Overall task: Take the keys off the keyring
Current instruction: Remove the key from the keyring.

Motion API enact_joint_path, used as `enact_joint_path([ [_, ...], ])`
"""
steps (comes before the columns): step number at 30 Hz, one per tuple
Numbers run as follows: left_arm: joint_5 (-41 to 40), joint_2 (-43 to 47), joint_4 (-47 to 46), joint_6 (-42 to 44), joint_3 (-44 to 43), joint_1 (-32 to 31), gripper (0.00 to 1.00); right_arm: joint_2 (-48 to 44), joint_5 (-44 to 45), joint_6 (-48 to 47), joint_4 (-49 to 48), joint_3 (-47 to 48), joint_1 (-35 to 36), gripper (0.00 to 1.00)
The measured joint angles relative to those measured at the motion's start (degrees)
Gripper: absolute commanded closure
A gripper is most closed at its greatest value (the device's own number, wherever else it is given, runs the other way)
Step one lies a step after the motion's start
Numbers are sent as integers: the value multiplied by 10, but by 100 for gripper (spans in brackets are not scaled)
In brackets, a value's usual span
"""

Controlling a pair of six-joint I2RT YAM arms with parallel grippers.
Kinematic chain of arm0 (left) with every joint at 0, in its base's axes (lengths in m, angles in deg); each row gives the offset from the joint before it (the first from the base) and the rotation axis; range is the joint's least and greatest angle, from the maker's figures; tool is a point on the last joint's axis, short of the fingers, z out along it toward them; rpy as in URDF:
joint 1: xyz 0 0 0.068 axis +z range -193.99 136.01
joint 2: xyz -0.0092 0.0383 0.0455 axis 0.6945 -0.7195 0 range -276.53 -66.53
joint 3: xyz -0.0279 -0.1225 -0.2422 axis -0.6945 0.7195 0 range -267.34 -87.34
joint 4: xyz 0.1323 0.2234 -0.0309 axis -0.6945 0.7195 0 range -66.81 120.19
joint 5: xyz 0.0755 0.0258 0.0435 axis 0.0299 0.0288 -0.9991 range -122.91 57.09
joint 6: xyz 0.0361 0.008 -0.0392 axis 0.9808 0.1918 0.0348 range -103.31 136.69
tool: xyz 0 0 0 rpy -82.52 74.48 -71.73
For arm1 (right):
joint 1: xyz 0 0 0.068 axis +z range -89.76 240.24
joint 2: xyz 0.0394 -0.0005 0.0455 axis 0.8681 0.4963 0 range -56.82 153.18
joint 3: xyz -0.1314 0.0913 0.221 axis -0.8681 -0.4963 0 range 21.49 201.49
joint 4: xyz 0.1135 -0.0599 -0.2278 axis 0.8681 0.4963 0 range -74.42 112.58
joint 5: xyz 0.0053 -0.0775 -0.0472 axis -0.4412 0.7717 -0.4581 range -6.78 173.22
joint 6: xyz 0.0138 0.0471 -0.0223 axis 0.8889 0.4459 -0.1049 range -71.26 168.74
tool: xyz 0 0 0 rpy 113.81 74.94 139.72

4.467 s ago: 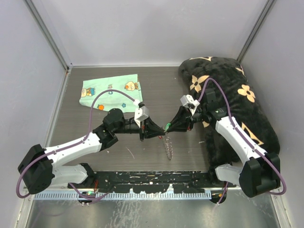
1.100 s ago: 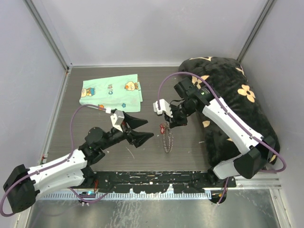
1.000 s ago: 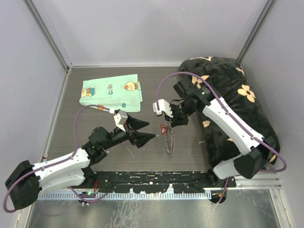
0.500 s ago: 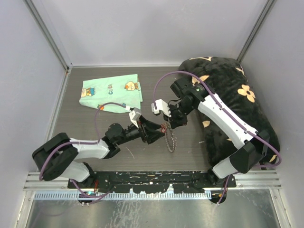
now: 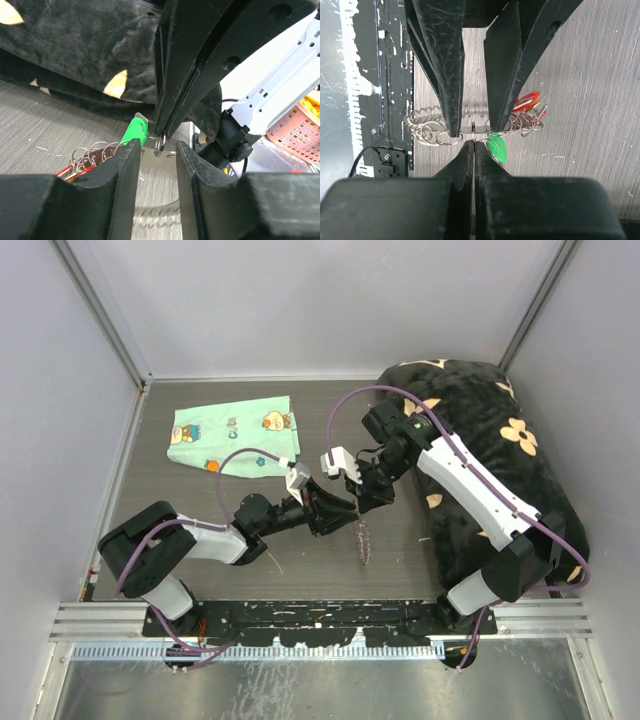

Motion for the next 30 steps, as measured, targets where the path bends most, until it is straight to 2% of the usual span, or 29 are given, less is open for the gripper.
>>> enact_joint_path([
  [3,8,-5,-1,0,-6,0,76,0,-8,-3,2,0,-2,99],
  [7,16,-9,-4,-1,-11,0,81,0,-15,-7,3,0,-6,99],
  [10,24,-11,-5,-6,-11,0,99,0,-17,-9,5,0,-7,99],
  [30,43,-15,-13,-54,-18,0,100,-1,-56,-10,14,-3,-30,99],
])
